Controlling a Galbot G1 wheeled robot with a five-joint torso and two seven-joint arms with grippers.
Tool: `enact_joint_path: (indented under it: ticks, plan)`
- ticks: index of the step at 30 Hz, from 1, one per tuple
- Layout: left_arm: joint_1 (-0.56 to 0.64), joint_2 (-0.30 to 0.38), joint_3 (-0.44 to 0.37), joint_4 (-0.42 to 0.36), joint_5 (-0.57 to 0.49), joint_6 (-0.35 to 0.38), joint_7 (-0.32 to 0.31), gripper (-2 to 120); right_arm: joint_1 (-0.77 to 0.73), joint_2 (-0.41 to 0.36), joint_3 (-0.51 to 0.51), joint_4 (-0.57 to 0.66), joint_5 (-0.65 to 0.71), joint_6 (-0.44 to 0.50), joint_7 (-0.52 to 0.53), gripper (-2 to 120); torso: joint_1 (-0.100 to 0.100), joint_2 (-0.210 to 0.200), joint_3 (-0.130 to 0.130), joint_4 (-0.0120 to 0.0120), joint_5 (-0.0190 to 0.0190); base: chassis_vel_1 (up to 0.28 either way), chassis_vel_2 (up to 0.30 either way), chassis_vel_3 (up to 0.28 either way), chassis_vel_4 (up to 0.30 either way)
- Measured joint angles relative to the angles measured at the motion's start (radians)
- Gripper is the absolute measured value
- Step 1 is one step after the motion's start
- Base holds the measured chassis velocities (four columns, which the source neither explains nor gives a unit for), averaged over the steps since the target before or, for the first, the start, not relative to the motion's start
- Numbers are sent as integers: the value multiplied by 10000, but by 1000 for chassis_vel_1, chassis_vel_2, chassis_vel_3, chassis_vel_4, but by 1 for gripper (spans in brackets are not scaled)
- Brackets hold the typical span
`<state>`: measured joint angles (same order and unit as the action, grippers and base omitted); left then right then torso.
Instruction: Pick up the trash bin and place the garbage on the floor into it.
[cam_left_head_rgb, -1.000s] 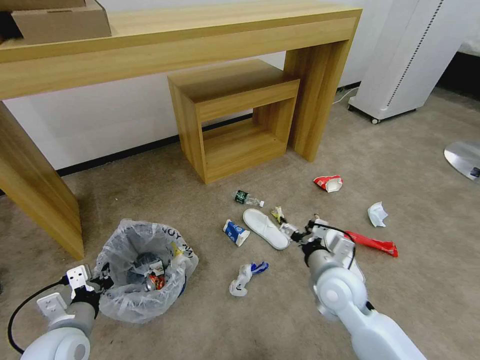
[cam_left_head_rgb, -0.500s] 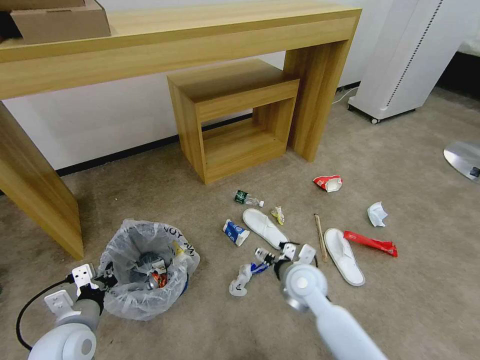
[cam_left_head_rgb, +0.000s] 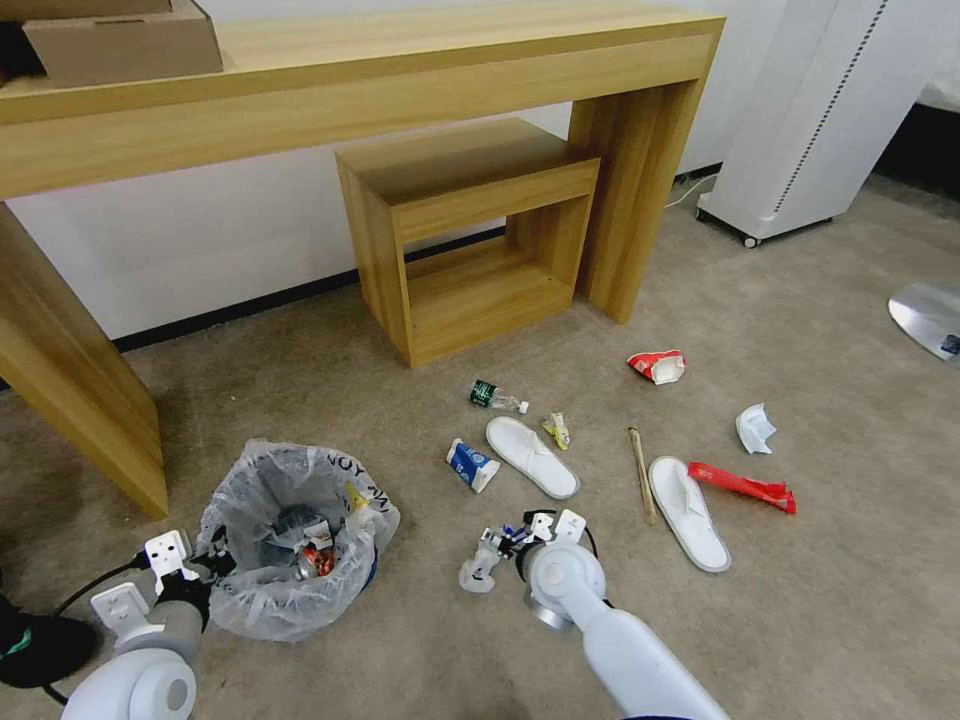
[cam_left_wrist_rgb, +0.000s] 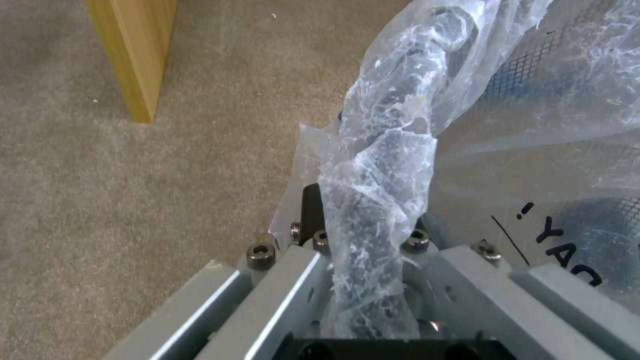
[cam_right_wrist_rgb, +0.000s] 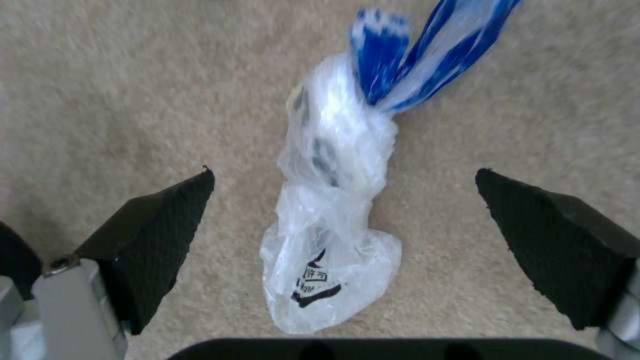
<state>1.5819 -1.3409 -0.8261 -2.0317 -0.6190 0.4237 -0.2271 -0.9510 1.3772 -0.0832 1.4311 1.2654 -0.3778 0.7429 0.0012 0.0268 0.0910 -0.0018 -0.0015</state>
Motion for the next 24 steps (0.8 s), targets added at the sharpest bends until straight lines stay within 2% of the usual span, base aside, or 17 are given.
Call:
enact_joint_path:
  ticks: [17, 24]
  plan:
    - [121, 101, -6, -57, -52, -258, 112, 1, 632, 977, -554, -2399, -1276, 314, -1143, 100, -1, 0, -1, 0, 1, 0, 0, 0, 0]
    - [93, 133, 8, 18, -57, -360, 174, 1, 803, 1225, -612, -2791, -1678, 460, -1308, 86, -1, 0, -1, -3, -3, 0, 0, 0, 0]
